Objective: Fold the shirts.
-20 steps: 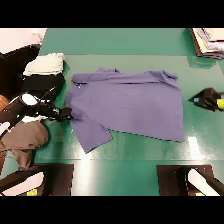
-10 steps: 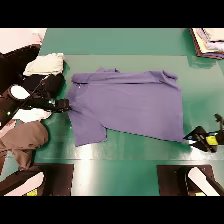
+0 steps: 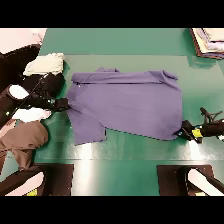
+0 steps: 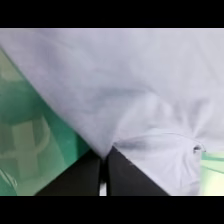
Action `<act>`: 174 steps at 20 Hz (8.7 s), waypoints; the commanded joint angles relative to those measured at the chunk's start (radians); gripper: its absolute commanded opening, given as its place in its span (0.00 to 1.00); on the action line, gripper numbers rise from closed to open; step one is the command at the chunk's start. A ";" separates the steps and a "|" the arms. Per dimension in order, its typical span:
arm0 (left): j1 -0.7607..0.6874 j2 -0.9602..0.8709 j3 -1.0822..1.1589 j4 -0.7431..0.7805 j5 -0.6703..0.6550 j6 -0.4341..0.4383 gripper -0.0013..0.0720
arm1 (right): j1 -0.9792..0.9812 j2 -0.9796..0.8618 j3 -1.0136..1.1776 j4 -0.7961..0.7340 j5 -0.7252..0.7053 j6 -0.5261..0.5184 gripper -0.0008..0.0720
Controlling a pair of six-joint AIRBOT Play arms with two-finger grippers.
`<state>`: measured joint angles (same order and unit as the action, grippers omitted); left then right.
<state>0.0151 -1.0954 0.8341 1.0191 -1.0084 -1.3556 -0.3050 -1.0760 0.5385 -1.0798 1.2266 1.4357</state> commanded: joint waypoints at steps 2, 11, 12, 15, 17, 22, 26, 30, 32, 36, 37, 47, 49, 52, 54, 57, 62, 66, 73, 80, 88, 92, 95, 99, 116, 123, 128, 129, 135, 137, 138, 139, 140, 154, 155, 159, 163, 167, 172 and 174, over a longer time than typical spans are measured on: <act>0.000 0.133 0.064 0.030 -0.013 -0.036 0.05 | 0.105 0.089 0.168 0.008 0.034 0.003 0.03; 0.000 0.373 0.954 0.074 -0.047 -0.094 0.05 | 0.116 0.316 1.130 -0.001 0.036 0.003 0.03; 0.000 0.373 1.050 0.077 -0.050 -0.111 0.05 | 0.117 0.315 1.223 -0.021 0.053 0.003 0.03; 0.000 0.373 1.273 0.128 -0.029 -0.166 0.05 | 0.117 0.270 1.494 -0.139 0.167 0.023 0.03; 0.000 0.373 1.331 0.172 -0.021 -0.190 0.05 | 0.117 0.219 1.641 -0.226 0.261 0.025 0.03; 0.000 0.309 1.183 0.181 -0.130 -0.206 0.05 | 0.117 0.170 1.543 -0.196 0.319 0.041 0.03; -0.001 0.167 0.880 0.139 -0.238 -0.207 0.05 | 0.118 0.103 1.229 -0.196 0.325 0.037 0.03; -0.001 -0.040 0.633 0.123 -0.229 -0.174 0.05 | 0.194 -0.095 1.056 -0.207 0.313 0.014 0.03; -0.001 -0.175 0.590 0.125 -0.204 -0.154 0.05 | 0.232 -0.219 1.006 -0.208 0.274 0.013 0.03; -0.001 -0.406 0.643 0.117 -0.021 -0.153 0.05 | 0.249 -0.465 1.069 -0.203 0.187 0.014 0.03; -0.001 -0.448 0.685 0.117 0.025 -0.154 0.05 | 0.249 -0.514 1.116 -0.203 0.164 0.015 0.03; 0.013 -0.542 0.905 0.173 -0.276 -0.106 0.05 | 0.248 -0.566 1.248 -0.278 0.214 0.018 0.03; 0.005 -0.525 0.835 0.186 -0.289 -0.103 0.05 | 0.249 -0.503 1.106 -0.277 0.180 0.018 0.03; -0.009 -0.517 0.673 0.185 -0.262 -0.103 0.05 | 0.249 -0.427 0.888 -0.256 0.084 0.019 0.03; -0.009 -0.517 0.564 0.182 -0.237 -0.103 0.05 | 0.250 -0.398 0.773 -0.220 0.057 0.018 0.03; -0.009 -0.517 0.484 0.180 -0.222 -0.104 0.72 | 0.249 -0.369 0.671 -0.175 0.028 0.018 0.17; -0.006 -0.322 0.430 0.343 -0.335 -0.100 0.75 | 0.209 -0.243 0.651 -0.102 0.178 -0.031 0.47; -0.006 -0.029 0.082 0.303 -0.330 -0.137 0.75 | 0.150 -0.054 0.543 -0.089 0.188 -0.034 0.64; -0.010 0.134 -0.346 0.048 -0.208 -0.149 0.75 | 0.133 0.063 0.438 -0.089 0.169 -0.034 0.63; -0.148 0.128 -0.391 -0.009 -0.058 -0.183 0.63 | 0.133 0.066 0.441 -0.089 0.182 -0.034 0.63; -0.147 0.218 -0.313 0.005 -0.135 -0.174 0.05 | -0.118 0.068 0.224 -0.268 0.320 -0.035 0.69; -0.147 0.227 -0.309 0.006 -0.132 -0.173 0.05 | -0.204 0.002 0.049 -0.244 0.256 -0.042 0.72; -0.147 0.227 -0.309 0.006 -0.132 -0.173 0.05 | -0.168 -0.051 0.004 -0.192 0.186 -0.043 0.71; -0.147 0.227 -0.308 0.025 -0.161 -0.171 0.05 | -0.051 -0.056 0.029 -0.188 0.164 -0.043 0.38; -0.147 0.212 0.053 0.254 -0.150 -0.214 0.05 | 0.201 0.038 0.496 -0.326 0.247 0.005 0.03; -0.147 -0.227 0.257 0.303 0.128 -0.197 0.05 | 0.258 -0.391 0.790 -0.254 0.146 0.013 0.03; -0.147 -0.298 0.325 0.304 0.179 -0.197 0.20 | 0.258 -0.541 0.939 -0.125 0.140 -0.008 0.30; -0.147 -0.298 0.338 0.307 0.165 -0.201 0.51 | 0.253 -0.554 0.956 -0.098 0.150 -0.030 0.32; -0.147 -0.296 0.461 0.312 -0.091 -0.179 0.69 | 0.113 -0.490 0.840 -0.012 0.220 -0.126 0.61; -0.147 -0.297 0.461 0.271 -0.119 -0.180 0.18 | 0.027 -0.465 0.754 0.012 0.219 -0.129 0.76; -0.148 -0.297 0.460 0.239 -0.117 -0.168 0.06 | -0.015 -0.464 0.714 0.040 0.211 -0.136 0.77; -0.148 -0.297 0.460 0.192 -0.113 -0.151 0.06 | -0.048 -0.465 0.672 0.071 0.199 -0.159 0.77; -0.148 -0.297 0.460 0.151 -0.108 -0.150 0.06 | -0.079 -0.465 0.629 0.100 0.172 -0.171 0.77; -0.416 -0.481 0.505 0.019 0.086 -0.137 0.05 | 0.060 -0.490 0.630 0.288 0.164 -0.296 0.03; -0.442 -0.520 0.539 0.007 0.089 -0.137 0.05 | 0.070 -0.457 0.669 0.324 0.191 -0.294 0.03; -0.523 -0.684 0.684 -0.071 0.092 -0.136 0.05 | 0.175 -0.321 0.840 0.382 0.209 -0.199 0.03; -0.561 -0.790 0.792 -0.082 0.053 -0.137 0.05 | 0.324 -0.278 1.003 0.382 0.222 -0.117 0.03; -0.561 -0.798 0.798 -0.084 0.033 -0.137 0.05 | 0.450 -0.279 1.112 0.382 0.201 -0.071 0.03; -0.559 -0.798 0.798 -0.076 0.032 -0.137 0.05 | 0.566 -0.280 1.148 0.429 0.134 -0.063 0.03; -0.531 -0.779 0.798 -0.074 0.020 -0.138 0.05 | 0.606 -0.294 1.149 0.480 0.105 -0.065 0.03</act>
<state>-0.5369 -1.8870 1.6291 0.9401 -0.9775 -1.4929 0.2401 -1.3602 1.6733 -0.6594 1.3769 1.3640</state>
